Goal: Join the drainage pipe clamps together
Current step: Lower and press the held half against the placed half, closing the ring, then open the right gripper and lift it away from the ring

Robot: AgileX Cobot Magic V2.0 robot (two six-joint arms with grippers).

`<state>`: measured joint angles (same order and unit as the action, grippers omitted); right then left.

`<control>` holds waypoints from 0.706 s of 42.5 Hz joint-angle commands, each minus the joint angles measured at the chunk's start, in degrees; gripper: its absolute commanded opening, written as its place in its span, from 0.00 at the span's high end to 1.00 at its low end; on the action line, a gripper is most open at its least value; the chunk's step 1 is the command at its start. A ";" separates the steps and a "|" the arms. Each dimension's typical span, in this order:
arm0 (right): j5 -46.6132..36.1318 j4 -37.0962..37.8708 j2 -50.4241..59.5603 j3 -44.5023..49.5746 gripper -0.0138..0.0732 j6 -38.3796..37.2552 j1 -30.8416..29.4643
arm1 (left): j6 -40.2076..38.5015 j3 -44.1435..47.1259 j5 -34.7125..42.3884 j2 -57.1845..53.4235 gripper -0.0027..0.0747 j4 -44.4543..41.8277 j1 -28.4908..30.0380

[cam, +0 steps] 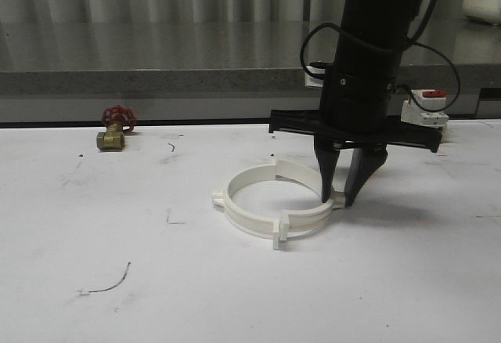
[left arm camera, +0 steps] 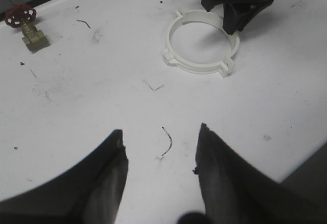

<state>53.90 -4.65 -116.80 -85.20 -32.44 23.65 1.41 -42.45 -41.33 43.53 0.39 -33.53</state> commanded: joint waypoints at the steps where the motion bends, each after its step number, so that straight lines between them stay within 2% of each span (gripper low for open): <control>1: -0.90 -0.35 3.21 -1.73 0.68 0.15 -0.13 | -0.16 -1.54 3.85 -0.24 0.56 0.52 0.14; 6: -0.84 -0.30 3.21 -1.73 0.64 0.15 -0.13 | -0.16 -1.54 3.85 -0.24 0.56 0.52 0.14; 13: -0.96 -0.05 3.21 -1.73 0.48 0.15 -0.13 | -0.16 -1.54 3.85 -0.24 0.56 0.52 0.14; 24: -0.60 0.96 5.72 -1.92 0.47 0.41 -0.13 | -0.16 -1.54 3.85 -0.24 0.56 0.52 -0.23; 30: 1.87 3.57 11.09 -1.92 0.47 5.46 -0.13 | -0.16 -1.54 3.85 -0.24 0.56 0.52 -0.23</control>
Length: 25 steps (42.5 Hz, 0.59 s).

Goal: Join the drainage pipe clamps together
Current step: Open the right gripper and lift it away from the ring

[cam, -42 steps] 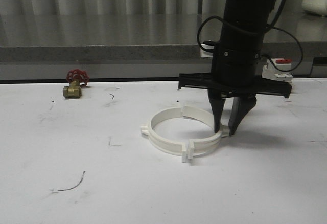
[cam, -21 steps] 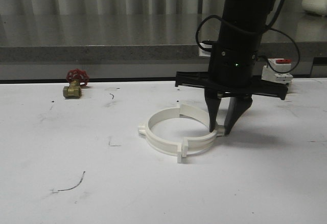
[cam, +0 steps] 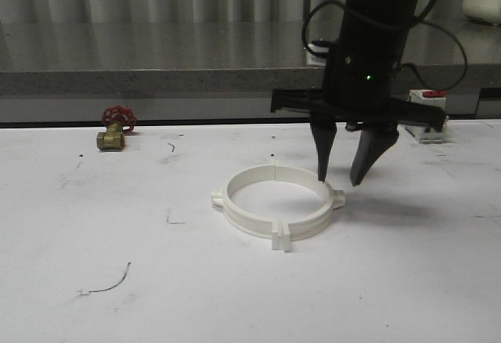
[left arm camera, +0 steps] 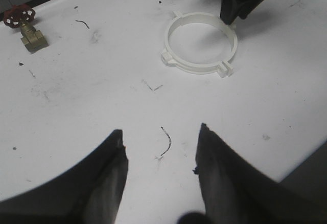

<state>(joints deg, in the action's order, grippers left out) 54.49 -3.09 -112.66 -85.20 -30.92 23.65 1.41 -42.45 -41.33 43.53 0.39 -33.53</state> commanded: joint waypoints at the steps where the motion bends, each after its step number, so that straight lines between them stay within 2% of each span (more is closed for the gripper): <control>1: 1.57 2.27 8.02 -1.92 0.47 5.65 -0.13 | -0.16 -1.54 3.85 -0.24 0.56 0.52 -0.23; 6: 4.68 3.09 15.14 -1.92 0.47 16.29 -0.13 | -0.16 -1.54 3.85 -0.24 0.56 0.52 -0.23; 11: 6.36 4.65 22.88 -1.60 0.47 22.18 -0.13 | -0.16 -1.54 3.85 -0.24 0.56 0.52 -0.23; 17: 6.59 4.67 33.97 1.76 0.47 26.04 -0.13 | -0.16 -1.54 3.85 -0.24 0.56 0.52 -0.23; 25: 5.92 4.92 48.69 10.14 0.47 27.36 -0.13 | -0.16 -1.54 3.85 -0.24 0.56 0.52 -0.23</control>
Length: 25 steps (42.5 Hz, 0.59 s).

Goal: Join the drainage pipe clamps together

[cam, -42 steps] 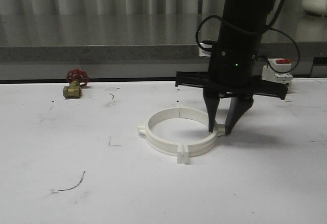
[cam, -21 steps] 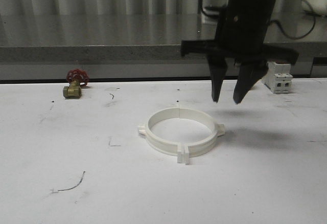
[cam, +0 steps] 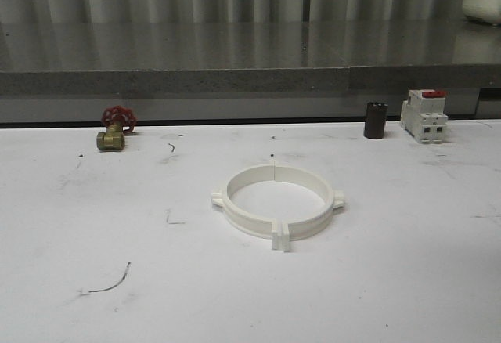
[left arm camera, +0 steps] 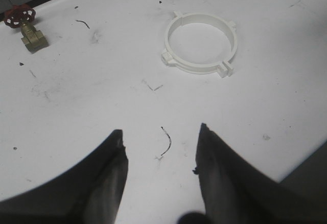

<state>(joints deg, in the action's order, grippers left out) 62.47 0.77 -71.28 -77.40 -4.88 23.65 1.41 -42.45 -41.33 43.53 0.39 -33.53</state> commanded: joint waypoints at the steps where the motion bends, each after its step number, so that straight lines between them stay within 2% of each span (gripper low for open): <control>1: -2.24 1.14 8.93 3.86 0.47 1.33 -0.13 | -0.16 -1.54 3.85 -0.24 0.56 0.52 -0.23; 13: -5.00 1.45 27.72 18.92 0.47 1.33 -0.13 | -0.16 -1.54 3.85 -0.24 0.56 0.52 -0.23; 25: -5.04 0.77 34.01 27.19 0.47 1.33 -0.13 | -0.16 -1.54 3.85 -0.24 0.56 0.52 -0.23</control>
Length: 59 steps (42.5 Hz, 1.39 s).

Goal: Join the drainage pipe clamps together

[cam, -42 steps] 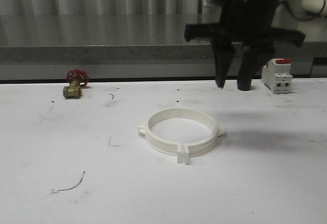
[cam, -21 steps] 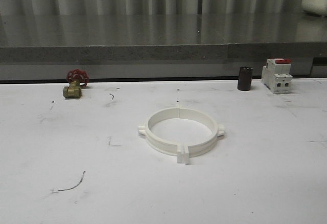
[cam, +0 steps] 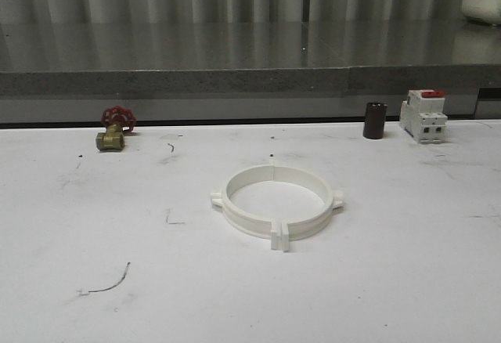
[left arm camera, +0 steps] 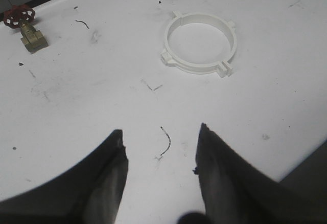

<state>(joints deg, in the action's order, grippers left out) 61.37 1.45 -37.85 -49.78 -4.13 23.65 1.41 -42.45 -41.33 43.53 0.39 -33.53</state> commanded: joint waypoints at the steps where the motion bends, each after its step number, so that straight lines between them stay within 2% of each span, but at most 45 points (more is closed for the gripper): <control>1: -3.94 0.05 0.69 -0.39 0.47 0.58 -0.13 | -0.16 -1.54 3.85 -0.24 0.56 0.52 -0.23; 10: -4.82 0.00 0.69 -0.39 0.47 0.58 -0.13 | -0.16 -1.54 3.85 -0.24 0.56 0.52 -0.23; 13: -4.70 0.00 0.69 -0.39 0.48 0.58 -0.13 | -0.16 -1.54 3.85 -0.24 0.59 0.52 -0.23; 15: -4.63 0.00 0.69 -0.39 0.52 0.58 -0.13 | -0.16 -1.54 3.85 -0.24 0.65 0.52 -0.23; 20: -4.63 0.00 0.69 -0.39 0.73 0.58 -0.13 | -0.16 -1.54 3.85 -0.24 0.83 0.52 -0.23; 25: -4.63 0.00 0.69 -0.39 0.91 0.58 -0.13 | -0.16 -1.54 3.85 -0.24 0.98 0.52 -0.23; 49: -4.63 0.00 0.69 -0.39 0.92 0.58 -0.13 | -0.16 0.16 4.47 -1.40 0.99 0.52 -0.13; 53: -4.63 0.00 0.69 -0.39 0.92 0.58 -0.13 | -0.16 4.62 8.88 -5.81 0.99 -2.12 2.70; 59: -4.68 -0.13 0.69 -0.39 0.92 0.58 -0.13 | -0.16 14.17 19.96 -16.24 0.99 -2.64 11.04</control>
<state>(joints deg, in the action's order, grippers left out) 60.09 1.26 -37.36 -48.85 -4.03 23.65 1.41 -31.20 -31.32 32.12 -1.85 -26.16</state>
